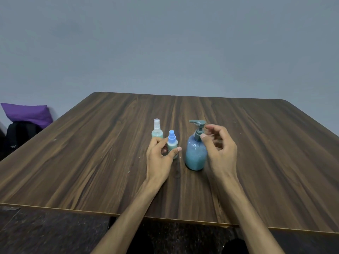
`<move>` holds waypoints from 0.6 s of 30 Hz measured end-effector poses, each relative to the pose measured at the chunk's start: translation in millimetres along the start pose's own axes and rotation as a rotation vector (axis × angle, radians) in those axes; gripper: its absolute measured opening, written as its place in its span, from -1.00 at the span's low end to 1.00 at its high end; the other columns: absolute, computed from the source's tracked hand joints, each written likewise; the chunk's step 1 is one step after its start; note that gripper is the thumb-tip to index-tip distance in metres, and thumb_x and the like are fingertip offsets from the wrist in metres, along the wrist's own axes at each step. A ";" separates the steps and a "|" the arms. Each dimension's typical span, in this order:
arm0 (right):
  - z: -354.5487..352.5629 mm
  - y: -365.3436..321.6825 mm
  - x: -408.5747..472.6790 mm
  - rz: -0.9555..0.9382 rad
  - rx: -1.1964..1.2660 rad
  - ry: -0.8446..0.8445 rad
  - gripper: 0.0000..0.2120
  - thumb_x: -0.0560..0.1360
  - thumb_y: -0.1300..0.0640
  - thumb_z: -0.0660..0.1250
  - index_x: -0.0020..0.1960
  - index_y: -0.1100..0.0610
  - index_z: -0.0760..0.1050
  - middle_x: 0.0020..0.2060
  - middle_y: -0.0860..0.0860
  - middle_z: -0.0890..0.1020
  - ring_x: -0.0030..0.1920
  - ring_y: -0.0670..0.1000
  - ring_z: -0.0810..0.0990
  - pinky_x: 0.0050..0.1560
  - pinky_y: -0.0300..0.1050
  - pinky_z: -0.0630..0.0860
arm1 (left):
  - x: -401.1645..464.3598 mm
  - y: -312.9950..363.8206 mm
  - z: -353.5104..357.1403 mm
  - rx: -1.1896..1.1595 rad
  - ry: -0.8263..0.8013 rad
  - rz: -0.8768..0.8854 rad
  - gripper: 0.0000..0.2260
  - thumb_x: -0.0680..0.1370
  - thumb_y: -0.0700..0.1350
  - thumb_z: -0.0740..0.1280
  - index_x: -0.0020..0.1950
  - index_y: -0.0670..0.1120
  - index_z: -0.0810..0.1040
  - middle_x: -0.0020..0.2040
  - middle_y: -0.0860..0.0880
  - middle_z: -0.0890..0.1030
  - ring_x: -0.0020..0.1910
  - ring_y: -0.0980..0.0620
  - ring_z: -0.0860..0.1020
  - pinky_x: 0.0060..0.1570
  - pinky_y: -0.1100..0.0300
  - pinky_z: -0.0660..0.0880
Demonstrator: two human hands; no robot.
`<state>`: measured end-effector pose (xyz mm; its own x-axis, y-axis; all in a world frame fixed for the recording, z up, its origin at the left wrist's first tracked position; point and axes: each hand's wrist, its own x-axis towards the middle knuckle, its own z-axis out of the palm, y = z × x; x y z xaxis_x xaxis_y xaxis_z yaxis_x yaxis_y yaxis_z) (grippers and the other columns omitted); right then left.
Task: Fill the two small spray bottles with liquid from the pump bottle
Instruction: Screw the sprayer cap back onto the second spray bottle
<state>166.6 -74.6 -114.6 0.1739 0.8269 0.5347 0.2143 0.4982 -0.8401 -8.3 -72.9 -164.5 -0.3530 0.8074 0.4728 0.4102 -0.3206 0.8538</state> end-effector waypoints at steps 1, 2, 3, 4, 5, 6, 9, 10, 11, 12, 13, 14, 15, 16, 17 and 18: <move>0.3 4.6 1.0 -0.026 -0.036 -0.043 -0.70 0.48 -0.01 0.44 0.18 0.03 0.64 0.01 -0.08 0.70 -0.03 -0.12 0.65 -0.11 -0.33 0.53 | 0.5 -0.9 0.7 0.005 -0.006 -0.003 -0.83 0.45 -0.15 0.61 0.01 -0.05 0.73 -0.04 -0.07 0.52 -0.15 -0.04 0.52 -0.11 0.23 0.52; 0.6 9.6 1.1 -0.057 -0.070 -0.077 -0.64 0.45 -0.05 0.44 0.21 0.04 0.63 0.06 -0.09 0.70 0.04 -0.09 0.65 -0.08 -0.32 0.53 | 0.9 -1.7 1.4 0.014 -0.011 -0.004 -0.82 0.45 -0.16 0.62 0.01 -0.05 0.72 -0.04 -0.07 0.52 -0.15 -0.03 0.52 -0.12 0.28 0.50; 0.8 14.3 0.3 -0.085 -0.095 -0.100 -0.59 0.44 -0.09 0.44 0.23 0.05 0.62 0.10 -0.09 0.69 0.09 -0.08 0.64 -0.05 -0.32 0.53 | 1.3 -3.0 2.2 0.027 -0.017 -0.002 -0.82 0.45 -0.17 0.62 0.00 -0.03 0.71 -0.05 -0.07 0.52 -0.16 -0.02 0.52 -0.13 0.33 0.48; 0.8 18.6 -1.1 -0.102 -0.109 -0.111 -0.56 0.43 -0.12 0.44 0.25 0.05 0.62 0.12 -0.10 0.69 0.13 -0.08 0.64 -0.03 -0.31 0.53 | 1.3 -3.5 2.6 0.035 -0.023 -0.001 -0.82 0.45 -0.17 0.62 -0.01 -0.01 0.70 -0.07 -0.05 0.52 -0.16 -0.01 0.52 -0.13 0.36 0.47; 0.5 22.1 -2.9 -0.107 -0.114 -0.114 -0.55 0.44 -0.14 0.44 0.25 0.03 0.61 0.13 -0.11 0.68 0.15 -0.08 0.63 -0.02 -0.27 0.55 | 1.2 -4.0 2.9 0.034 -0.027 -0.001 -0.81 0.45 -0.16 0.61 0.00 0.00 0.70 -0.08 -0.03 0.51 -0.16 0.00 0.53 -0.13 0.36 0.48; 0.0 25.4 -4.8 -0.106 -0.111 -0.115 -0.56 0.44 -0.16 0.45 0.26 0.00 0.60 0.15 -0.14 0.68 0.16 -0.08 0.64 0.00 -0.20 0.57 | 1.2 -4.5 3.4 0.027 -0.030 -0.001 -0.81 0.45 -0.16 0.61 0.01 0.00 0.70 -0.09 -0.01 0.51 -0.15 0.01 0.53 -0.12 0.31 0.51; -1.8 34.1 -8.0 -0.083 -0.093 -0.132 -0.52 0.46 -0.18 0.49 0.32 -0.02 0.59 0.21 -0.16 0.68 0.20 -0.04 0.65 0.06 0.00 0.63 | 0.9 -6.0 3.9 0.030 -0.025 -0.002 -0.80 0.44 -0.16 0.62 0.02 -0.02 0.70 -0.10 0.00 0.53 -0.14 0.05 0.54 -0.07 0.14 0.59; -2.5 36.6 -8.8 -0.079 -0.088 -0.139 -0.50 0.46 -0.18 0.50 0.34 -0.02 0.59 0.23 -0.15 0.68 0.22 -0.03 0.65 0.08 0.01 0.63 | 0.7 -6.5 4.2 0.031 -0.018 -0.005 -0.80 0.43 -0.16 0.63 0.00 -0.03 0.69 -0.11 0.00 0.54 -0.14 0.05 0.55 -0.06 0.10 0.60; -3.5 37.8 -9.6 -0.080 -0.089 -0.146 -0.47 0.45 -0.17 0.52 0.36 -0.02 0.58 0.25 -0.15 0.67 0.23 -0.03 0.65 0.10 -0.01 0.63 | 0.5 -7.3 4.2 0.026 -0.010 -0.009 -0.77 0.41 -0.16 0.64 -0.01 -0.03 0.68 -0.10 0.01 0.55 -0.13 0.05 0.56 -0.07 0.09 0.61; -4.2 38.5 -10.8 -0.089 -0.097 -0.155 -0.44 0.44 -0.15 0.55 0.38 -0.02 0.56 0.26 -0.15 0.66 0.23 -0.04 0.64 0.10 -0.07 0.62 | 0.2 -7.5 4.0 0.020 -0.002 -0.014 -0.71 0.38 -0.16 0.66 0.02 -0.03 0.66 -0.09 0.03 0.56 -0.12 0.06 0.58 -0.08 0.11 0.61; -4.6 38.3 -12.2 -0.100 -0.110 -0.168 -0.41 0.42 -0.14 0.58 0.39 -0.02 0.54 0.27 -0.14 0.65 0.23 -0.05 0.63 0.10 -0.16 0.60 | -0.5 -7.9 3.7 0.019 0.006 -0.017 -0.64 0.34 -0.15 0.68 0.05 -0.01 0.64 -0.06 0.06 0.58 -0.11 0.08 0.58 -0.09 0.16 0.61; -5.0 37.9 -13.4 -0.109 -0.123 -0.180 -0.38 0.40 -0.12 0.60 0.40 -0.03 0.53 0.26 -0.12 0.63 0.21 -0.08 0.62 0.08 -0.26 0.56 | -1.6 -7.3 3.3 0.021 0.016 -0.015 -0.59 0.31 -0.13 0.68 0.08 0.00 0.62 -0.04 0.08 0.57 -0.11 0.10 0.57 -0.10 0.21 0.58; -5.4 37.8 -14.2 -0.112 -0.132 -0.187 -0.35 0.39 -0.09 0.64 0.41 -0.03 0.51 0.25 -0.10 0.62 0.19 -0.10 0.61 0.05 -0.35 0.53 | -2.8 -5.5 2.6 0.016 0.036 -0.011 -0.57 0.29 -0.12 0.64 0.09 0.01 0.59 -0.03 0.08 0.56 -0.11 0.11 0.55 -0.12 0.24 0.55; -5.6 38.1 -15.1 -0.113 -0.135 -0.189 -0.33 0.38 -0.05 0.68 0.42 -0.03 0.51 0.23 -0.08 0.60 0.17 -0.13 0.60 0.03 -0.40 0.50 | -4.2 -2.5 1.1 -0.004 0.072 -0.010 -0.59 0.29 -0.12 0.57 0.10 0.01 0.57 -0.02 0.07 0.54 -0.12 0.09 0.53 -0.12 0.23 0.52; -5.6 38.9 -15.6 -0.111 -0.136 -0.190 -0.31 0.38 0.00 0.70 0.43 -0.02 0.50 0.22 -0.07 0.59 0.16 -0.14 0.59 0.02 -0.41 0.50 | -5.4 0.2 -1.2 -0.027 0.124 -0.002 -0.62 0.30 -0.14 0.48 0.10 -0.01 0.55 -0.02 0.05 0.53 -0.11 0.06 0.52 -0.12 0.20 0.51; -5.5 39.8 -16.0 -0.109 -0.136 -0.192 -0.30 0.38 0.03 0.71 0.43 -0.02 0.50 0.23 -0.08 0.59 0.17 -0.14 0.59 0.02 -0.40 0.52 | -6.3 1.9 -4.1 -0.045 0.188 0.013 -0.64 0.31 -0.17 0.42 0.09 -0.03 0.54 -0.01 0.04 0.52 -0.09 0.04 0.53 -0.12 0.17 0.50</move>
<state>177.6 -69.5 -156.1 -0.0408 0.8109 0.5837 0.3511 0.5586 -0.7515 -8.7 -80.6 -164.9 -0.5005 0.6979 0.5123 0.3794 -0.3551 0.8544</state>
